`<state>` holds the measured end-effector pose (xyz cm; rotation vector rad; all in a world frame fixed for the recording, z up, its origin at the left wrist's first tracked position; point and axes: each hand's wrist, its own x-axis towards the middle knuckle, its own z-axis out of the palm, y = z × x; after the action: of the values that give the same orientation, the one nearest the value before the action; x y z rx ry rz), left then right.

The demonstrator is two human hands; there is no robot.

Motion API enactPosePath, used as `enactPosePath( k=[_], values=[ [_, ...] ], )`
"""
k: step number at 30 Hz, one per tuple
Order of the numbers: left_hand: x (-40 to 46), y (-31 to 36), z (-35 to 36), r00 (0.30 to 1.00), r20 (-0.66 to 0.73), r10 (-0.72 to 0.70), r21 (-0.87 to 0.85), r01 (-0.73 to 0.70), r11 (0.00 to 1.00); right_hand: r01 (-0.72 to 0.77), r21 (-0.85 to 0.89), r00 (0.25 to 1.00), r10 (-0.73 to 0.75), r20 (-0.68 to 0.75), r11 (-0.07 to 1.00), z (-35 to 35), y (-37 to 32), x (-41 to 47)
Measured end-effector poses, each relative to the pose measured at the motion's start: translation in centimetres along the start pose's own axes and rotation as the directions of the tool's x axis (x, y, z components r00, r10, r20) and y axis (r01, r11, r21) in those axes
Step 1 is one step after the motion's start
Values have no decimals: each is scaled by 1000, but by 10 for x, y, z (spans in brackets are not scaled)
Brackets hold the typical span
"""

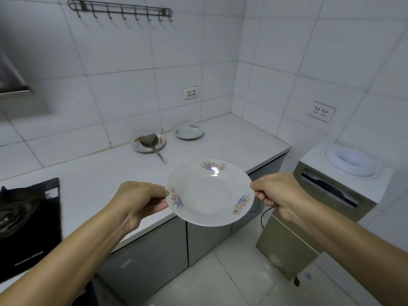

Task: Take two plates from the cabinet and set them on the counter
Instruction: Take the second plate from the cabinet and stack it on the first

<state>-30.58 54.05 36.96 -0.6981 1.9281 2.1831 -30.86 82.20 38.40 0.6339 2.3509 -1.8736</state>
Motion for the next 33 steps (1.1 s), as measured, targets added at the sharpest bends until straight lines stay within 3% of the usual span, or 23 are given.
enactPosePath(
  k=[8,18,27,33],
  values=[
    [97,48,63,1000,-6,-3,22,3,1000,-11,4,1000,11,3,1000,-10,-40,114],
    [211,77,139,990,-135,-39,-25,36,999,34,-53,990,-26,140,998,-13,-80,286],
    [308,96,151,965,-250,-82,-86,62,994,31,-146,969,6,247,989,40,-110,411],
    [386,109,146,967,-237,-91,-104,68,992,39,-132,974,-8,226,990,85,-120,482]
  ],
)
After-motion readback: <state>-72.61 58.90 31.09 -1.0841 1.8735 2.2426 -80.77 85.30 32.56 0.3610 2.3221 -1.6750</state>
